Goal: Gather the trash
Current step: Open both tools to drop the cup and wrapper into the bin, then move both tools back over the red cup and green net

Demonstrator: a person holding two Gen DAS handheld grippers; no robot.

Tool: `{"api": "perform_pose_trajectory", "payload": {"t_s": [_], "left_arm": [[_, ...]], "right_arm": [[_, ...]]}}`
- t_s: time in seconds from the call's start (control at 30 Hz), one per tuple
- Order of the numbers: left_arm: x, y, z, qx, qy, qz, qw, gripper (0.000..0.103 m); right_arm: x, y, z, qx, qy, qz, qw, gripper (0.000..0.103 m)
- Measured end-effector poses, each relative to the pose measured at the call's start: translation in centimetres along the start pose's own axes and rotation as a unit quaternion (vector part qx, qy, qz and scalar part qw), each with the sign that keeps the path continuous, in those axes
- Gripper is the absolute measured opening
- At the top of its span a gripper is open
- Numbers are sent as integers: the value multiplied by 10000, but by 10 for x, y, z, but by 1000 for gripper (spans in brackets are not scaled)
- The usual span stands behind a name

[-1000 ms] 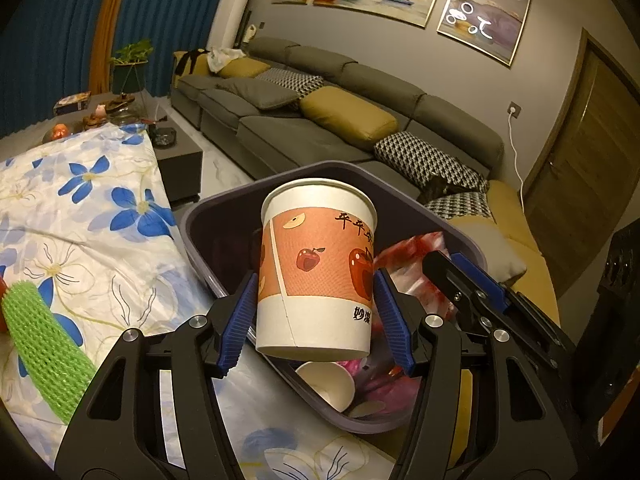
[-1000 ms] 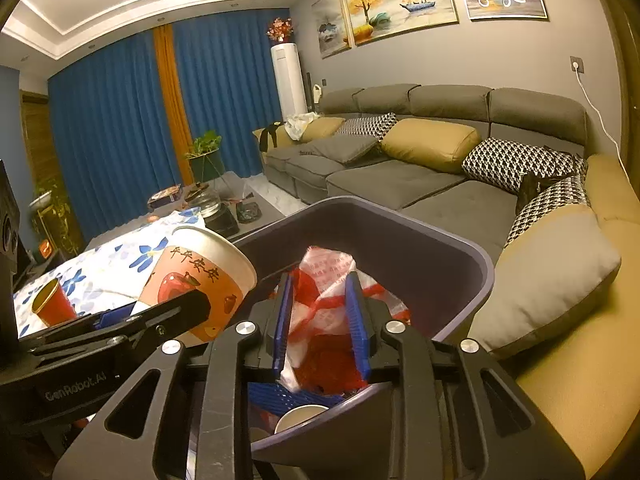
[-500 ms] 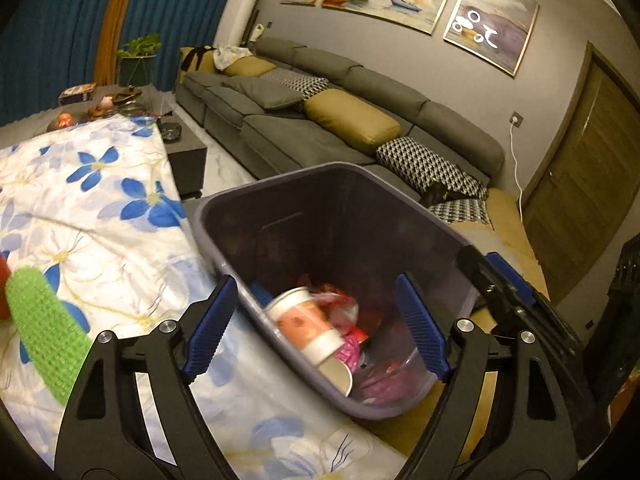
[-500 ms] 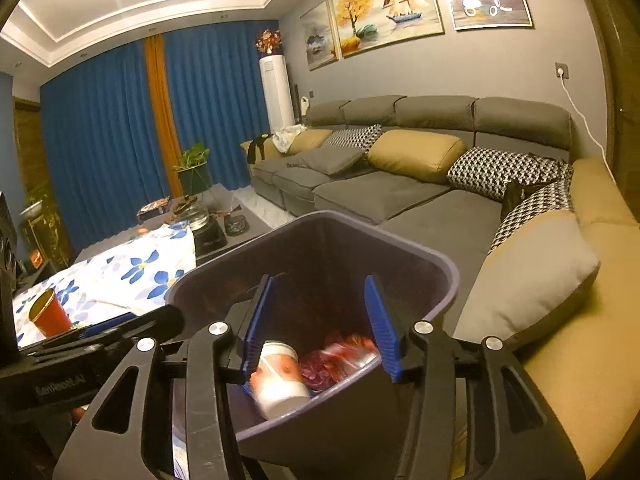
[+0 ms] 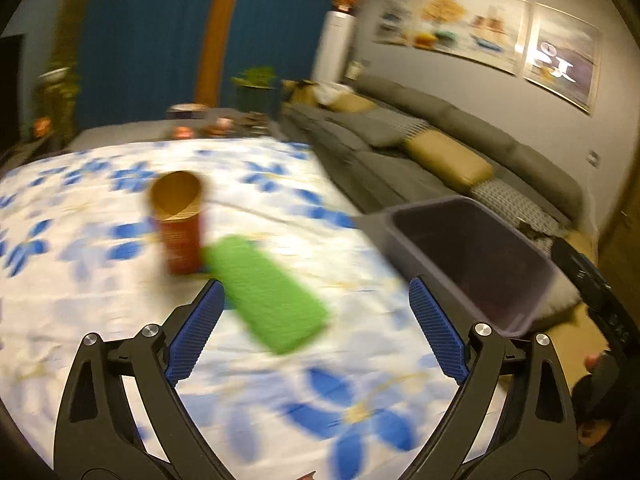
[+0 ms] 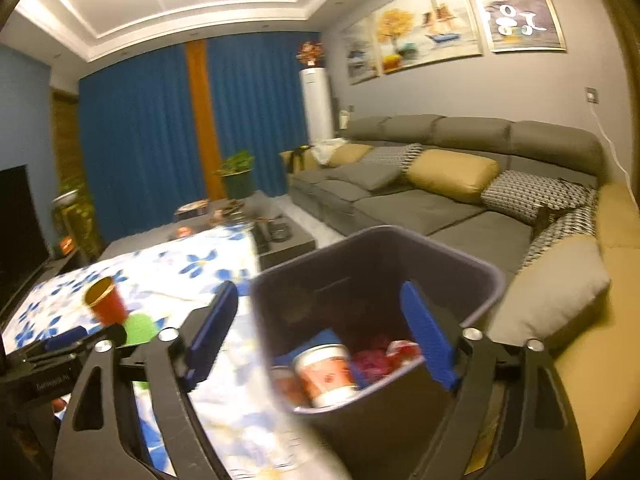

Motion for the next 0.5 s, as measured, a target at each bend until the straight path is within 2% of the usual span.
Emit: {"api": "perform_pose_trajectory", "payload": {"t_s": [0.23,0.4,0.5], "left_arm": [[41,-4,74,565,909,-365,9936,96],[63,-6,109,785,1255,-578,9873,97],[69,-5,125,898,1344,-630,9848,97]], "right_arm": [[-6,-16,68,477,627,292,9965,86],[-25,-33,109,865,846,691,9902,86],[-39,-44,129,1033,871,914,9866,86]]}}
Point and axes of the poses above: each gripper's, at about its wrist camera, not at the fingertips, and x roughly against the way its jaws point, z to its left, y to its top, the point moved 4 cm from there along -x, roughly the way its jaws point, and after that the axes turned 6 degrees about z, right-handed, at the moved point
